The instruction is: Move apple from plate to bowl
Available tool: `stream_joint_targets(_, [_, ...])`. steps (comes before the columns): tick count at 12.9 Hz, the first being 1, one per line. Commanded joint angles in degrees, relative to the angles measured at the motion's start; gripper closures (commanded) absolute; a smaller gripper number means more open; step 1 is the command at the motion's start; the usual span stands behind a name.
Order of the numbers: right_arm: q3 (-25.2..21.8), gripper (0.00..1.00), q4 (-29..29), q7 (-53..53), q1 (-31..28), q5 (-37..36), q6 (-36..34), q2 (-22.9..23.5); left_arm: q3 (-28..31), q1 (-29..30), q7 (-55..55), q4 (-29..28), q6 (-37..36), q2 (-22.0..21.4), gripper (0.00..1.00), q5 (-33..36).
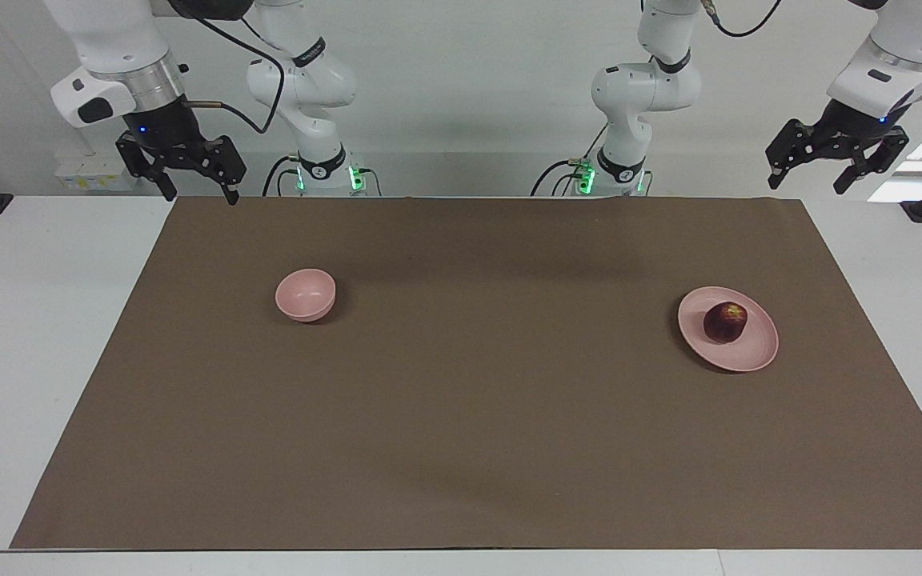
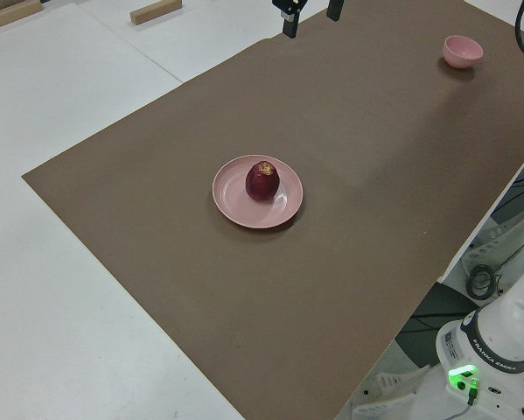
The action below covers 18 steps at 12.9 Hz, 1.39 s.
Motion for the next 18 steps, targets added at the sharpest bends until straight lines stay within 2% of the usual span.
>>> stream_joint_targets(1, [0.13, 0.00, 0.03, -1.68, -0.46, -0.12, -0.92, -0.47, -0.25, 0.65, -0.27, -2.54, 1.64, -1.91, 0.00, 0.55])
stream_joint_targets(14, [0.21, 0.00, -0.14, -1.68, -0.46, -0.12, -1.27, -0.65, -0.25, 0.57, 0.34, -2.54, 1.64, -1.91, 0.00, 0.55])
stream_joint_targets(18, [0.30, 0.00, -3.74, -1.33, 0.06, -0.12, -0.48, -2.84, -0.25, 0.48, 0.34, -2.45, 1.55, -1.91, 0.00, 0.55])
